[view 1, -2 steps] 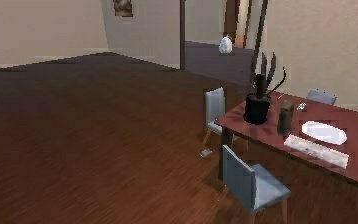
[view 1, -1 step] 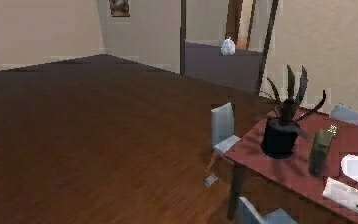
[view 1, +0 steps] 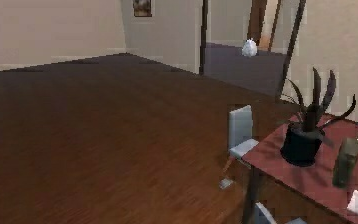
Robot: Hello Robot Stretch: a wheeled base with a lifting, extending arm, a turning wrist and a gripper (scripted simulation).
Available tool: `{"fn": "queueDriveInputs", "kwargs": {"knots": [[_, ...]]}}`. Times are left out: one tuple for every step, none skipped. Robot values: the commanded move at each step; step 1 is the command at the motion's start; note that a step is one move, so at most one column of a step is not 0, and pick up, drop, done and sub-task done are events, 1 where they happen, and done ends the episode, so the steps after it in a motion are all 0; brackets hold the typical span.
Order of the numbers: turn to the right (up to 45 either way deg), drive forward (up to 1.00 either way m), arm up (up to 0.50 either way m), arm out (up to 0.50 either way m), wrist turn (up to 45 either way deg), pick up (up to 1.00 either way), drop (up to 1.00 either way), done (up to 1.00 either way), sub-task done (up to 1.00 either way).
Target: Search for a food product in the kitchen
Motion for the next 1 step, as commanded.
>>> {"fn": "queueDriveInputs", "kwargs": {"knots": [[0.0,0.45,0.00,0.00,0.0,0.00,0.00,0.00,0.00]]}}
